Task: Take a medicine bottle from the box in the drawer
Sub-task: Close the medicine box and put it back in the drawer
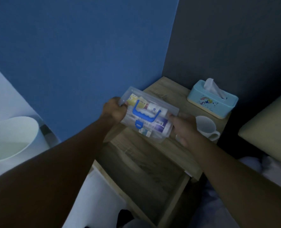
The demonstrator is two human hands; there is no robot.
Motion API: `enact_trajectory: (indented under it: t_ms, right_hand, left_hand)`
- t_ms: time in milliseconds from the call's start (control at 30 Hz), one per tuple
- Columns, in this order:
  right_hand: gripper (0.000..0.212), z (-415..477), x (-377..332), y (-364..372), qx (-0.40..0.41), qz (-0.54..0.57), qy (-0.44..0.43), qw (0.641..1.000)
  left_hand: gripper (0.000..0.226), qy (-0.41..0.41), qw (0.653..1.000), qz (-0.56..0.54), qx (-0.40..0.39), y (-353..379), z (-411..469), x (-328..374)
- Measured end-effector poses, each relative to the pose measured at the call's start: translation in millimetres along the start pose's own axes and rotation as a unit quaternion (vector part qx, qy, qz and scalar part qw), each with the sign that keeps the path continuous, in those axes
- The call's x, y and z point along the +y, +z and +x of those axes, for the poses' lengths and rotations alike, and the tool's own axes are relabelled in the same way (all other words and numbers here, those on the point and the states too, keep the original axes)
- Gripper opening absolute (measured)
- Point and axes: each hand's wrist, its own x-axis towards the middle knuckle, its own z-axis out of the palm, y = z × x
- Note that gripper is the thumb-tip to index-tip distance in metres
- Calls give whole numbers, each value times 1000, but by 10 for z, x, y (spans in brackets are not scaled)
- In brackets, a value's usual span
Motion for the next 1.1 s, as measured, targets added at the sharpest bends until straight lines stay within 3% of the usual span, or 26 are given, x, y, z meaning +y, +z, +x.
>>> enact_trajectory:
  t_ms: [300, 400, 500, 667, 933, 1100]
  right_hand:
    - [69, -1087, 234, -250, 10, 36, 0, 999]
    - [64, -1368, 472, -239, 23, 34, 13, 999]
    - [55, -1546, 749, -224, 19, 33, 39, 999]
    - [29, -1572, 1161, -152, 12, 14, 69, 997]
    - [22, -1281, 1591, 7, 39, -12, 84, 996]
    - [18, -1052, 1760, 104, 57, -21, 97, 993]
  left_hand:
    - [44, -12, 1000, -9, 0, -382, -736, -9]
    - [57, -15, 1000, 20, -2, -383, -899, -184]
    - [52, -4, 998, 60, -23, -329, -991, -418]
    - [43, 15, 992, 103, -71, -131, -1009, -796]
    - [37, -72, 981, 71, -168, 295, -745, -1289]
    - [33, -84, 979, 56, -178, 505, -610, -1423]
